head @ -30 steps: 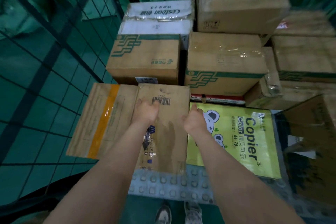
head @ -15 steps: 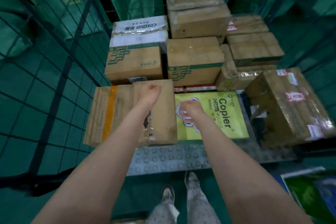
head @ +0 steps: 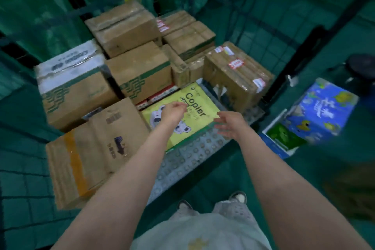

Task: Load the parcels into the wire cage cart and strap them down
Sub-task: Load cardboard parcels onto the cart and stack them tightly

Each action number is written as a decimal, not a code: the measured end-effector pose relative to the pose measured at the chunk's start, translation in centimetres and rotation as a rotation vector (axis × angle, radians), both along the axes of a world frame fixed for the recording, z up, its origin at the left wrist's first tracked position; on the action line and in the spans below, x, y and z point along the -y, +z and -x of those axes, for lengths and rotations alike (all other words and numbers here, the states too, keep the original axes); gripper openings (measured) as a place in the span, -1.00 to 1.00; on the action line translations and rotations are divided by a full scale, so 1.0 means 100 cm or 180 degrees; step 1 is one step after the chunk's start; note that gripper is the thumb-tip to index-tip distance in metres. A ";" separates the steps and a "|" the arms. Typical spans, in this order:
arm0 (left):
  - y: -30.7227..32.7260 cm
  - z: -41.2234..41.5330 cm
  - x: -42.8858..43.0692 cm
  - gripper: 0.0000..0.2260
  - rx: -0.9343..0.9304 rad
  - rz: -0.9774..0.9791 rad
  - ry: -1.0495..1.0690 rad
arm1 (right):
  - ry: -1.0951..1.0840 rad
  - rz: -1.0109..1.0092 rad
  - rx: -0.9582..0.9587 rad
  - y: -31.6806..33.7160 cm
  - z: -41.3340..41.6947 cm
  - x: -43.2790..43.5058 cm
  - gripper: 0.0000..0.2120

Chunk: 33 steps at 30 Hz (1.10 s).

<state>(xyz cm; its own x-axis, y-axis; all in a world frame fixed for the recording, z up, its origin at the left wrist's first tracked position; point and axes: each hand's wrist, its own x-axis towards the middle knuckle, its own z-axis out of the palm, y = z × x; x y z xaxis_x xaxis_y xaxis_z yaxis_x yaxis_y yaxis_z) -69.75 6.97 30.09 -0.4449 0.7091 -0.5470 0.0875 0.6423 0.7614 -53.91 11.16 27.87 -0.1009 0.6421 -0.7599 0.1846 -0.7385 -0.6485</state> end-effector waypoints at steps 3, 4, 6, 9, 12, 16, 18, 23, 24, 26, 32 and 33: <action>0.005 -0.046 -0.006 -0.84 0.0061 0.0037 -0.0388 | -0.0415 0.0019 -0.0007 0.004 -0.046 0.009 -0.69; 0.007 -0.061 -0.008 -0.86 0.0053 0.0022 -0.0489 | -0.0511 0.0039 0.0022 0.005 -0.060 0.012 -0.71; 0.009 -0.090 -0.011 -0.85 0.0072 -0.0028 -0.0643 | -0.0611 0.0110 0.0037 0.006 -0.086 0.020 -0.73; 0.009 -0.148 -0.019 -0.82 0.0005 -0.0092 -0.0963 | -0.0699 0.0169 -0.0015 0.007 -0.138 0.033 -0.70; 0.009 -0.220 -0.024 -0.84 0.0066 -0.0106 -0.1338 | -0.1054 0.0166 0.0084 0.011 -0.210 0.048 -0.69; 0.012 -0.303 -0.023 -0.78 0.0226 -0.0015 -0.1683 | -0.1597 0.0217 0.0265 0.011 -0.298 0.067 -0.69; 0.012 -0.340 -0.022 -0.79 0.0308 0.0019 -0.1852 | -0.1799 0.0201 0.0236 0.015 -0.336 0.076 -0.69; 0.009 -0.417 -0.020 -0.81 0.0355 0.0071 -0.2201 | -0.2169 0.0197 0.0267 0.024 -0.406 0.095 -0.68; 0.009 -0.428 -0.021 -0.81 0.0341 0.0063 -0.2253 | -0.2230 0.0194 0.0265 0.025 -0.415 0.098 -0.68; 0.008 -0.456 -0.024 -0.83 0.0332 0.0085 -0.2384 | -0.2397 0.0192 0.0280 0.024 -0.440 0.103 -0.68; 0.014 -0.534 -0.049 -0.78 0.0352 0.0065 -0.2690 | -0.2960 -0.0281 0.0702 0.041 -0.513 0.096 -0.79; 0.016 -0.550 -0.055 -0.78 0.0393 0.0053 -0.2731 | -0.3053 -0.0452 0.0885 0.047 -0.530 0.092 -0.81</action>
<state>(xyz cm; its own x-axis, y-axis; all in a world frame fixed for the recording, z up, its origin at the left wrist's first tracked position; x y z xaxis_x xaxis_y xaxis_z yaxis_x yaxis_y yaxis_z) -14.74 12.48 31.71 0.3035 0.7641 -0.5693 0.4643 0.4032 0.7886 -0.96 1.91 32.55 0.6751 0.4457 -0.5880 -0.2887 -0.5738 -0.7664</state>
